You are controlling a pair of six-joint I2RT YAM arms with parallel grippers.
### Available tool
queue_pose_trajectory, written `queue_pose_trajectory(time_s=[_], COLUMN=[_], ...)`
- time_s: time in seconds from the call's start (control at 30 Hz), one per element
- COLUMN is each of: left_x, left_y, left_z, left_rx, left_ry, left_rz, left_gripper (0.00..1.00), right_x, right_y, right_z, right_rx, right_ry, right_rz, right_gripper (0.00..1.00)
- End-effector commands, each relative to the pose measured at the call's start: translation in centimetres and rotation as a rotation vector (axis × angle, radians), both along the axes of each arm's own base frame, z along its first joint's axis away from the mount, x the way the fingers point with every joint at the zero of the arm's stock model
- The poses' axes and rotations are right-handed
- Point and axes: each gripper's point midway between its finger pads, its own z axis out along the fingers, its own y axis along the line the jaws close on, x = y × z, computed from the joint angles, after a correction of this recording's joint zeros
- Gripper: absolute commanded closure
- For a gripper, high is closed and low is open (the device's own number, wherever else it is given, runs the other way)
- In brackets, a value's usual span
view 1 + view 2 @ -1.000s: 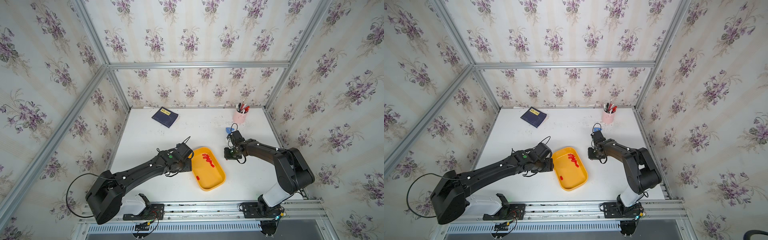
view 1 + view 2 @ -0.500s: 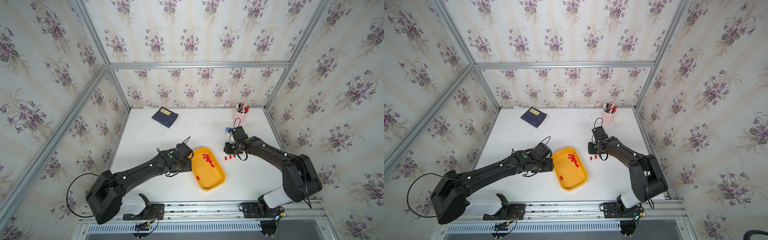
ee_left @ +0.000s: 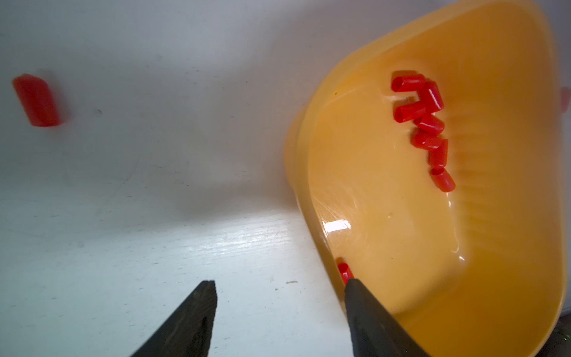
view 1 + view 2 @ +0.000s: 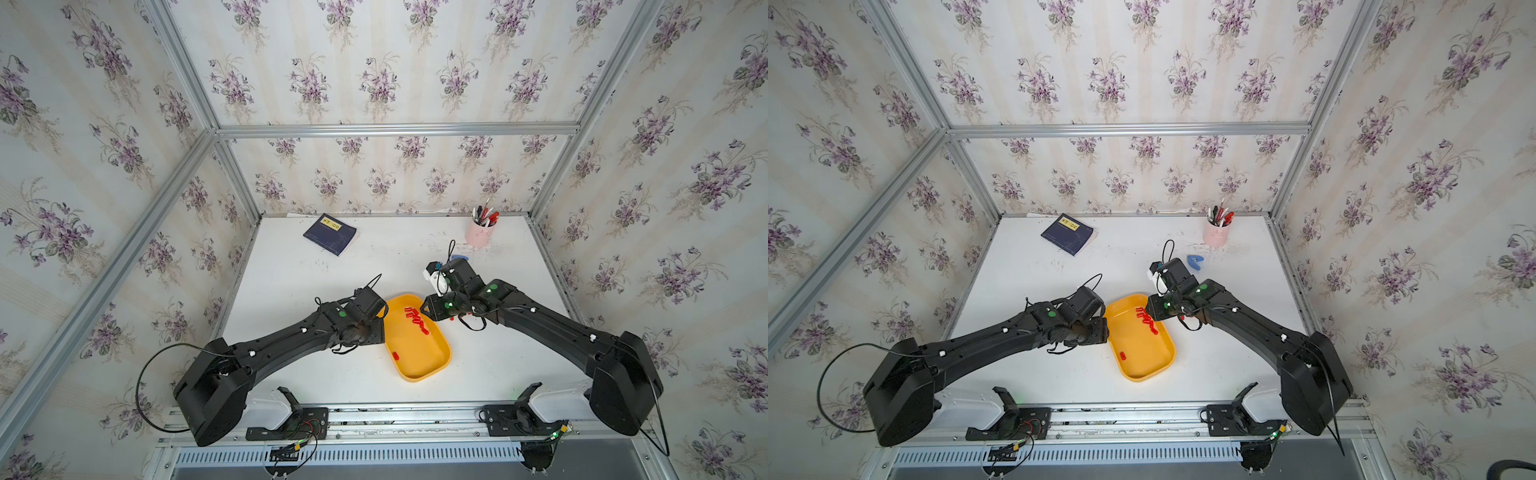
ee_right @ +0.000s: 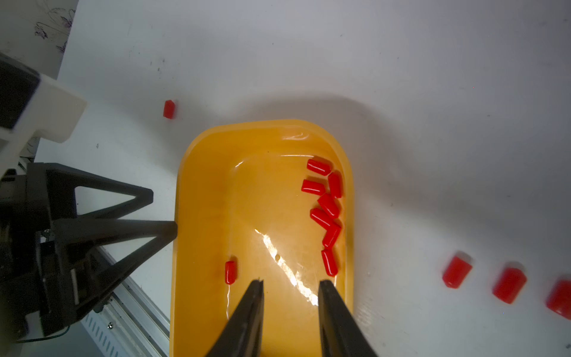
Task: Take the screw protection sleeves out of the storage box
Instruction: Adjust the storage box at the center of the board.
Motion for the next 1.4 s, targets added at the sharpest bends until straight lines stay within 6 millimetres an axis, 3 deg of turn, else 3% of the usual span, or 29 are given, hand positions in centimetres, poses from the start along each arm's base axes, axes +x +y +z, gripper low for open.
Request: queue_pose_trajectory(time_s=[0.0, 0.2, 0.63, 1.17, 1.37], left_x=[0.2, 0.5, 0.6, 0.5, 0.6], left_y=[-0.6, -0.8, -1.0, -0.8, -0.9], left_z=[0.1, 0.1, -1.1, -2.0, -1.9], left_rx=[-0.018, -0.014, 0.011, 0.045, 0.042], left_ry=[-0.005, -0.01, 0.012, 0.036, 0.033], left_rz=[-0.007, -0.011, -0.025, -0.027, -0.032], left_gripper=[0.3, 0.3, 0.31, 0.35, 0.35], right_x=[-0.9, -2.0, -1.9, -1.0, -0.6], right_y=[0.6, -0.2, -1.4, -1.9, -1.0], right_z=[-1.4, -3.8, -7.1, -9.2, -9.0], right_rx=[-0.034, -0.168, -0.389, -0.453, -0.409], right_ry=[0.056, 0.096, 0.058, 0.046, 0.039], right_rz=[0.009, 0.032, 0.047, 0.023, 0.007], right_gripper=[0.66, 0.66, 0.66, 0.65, 0.65])
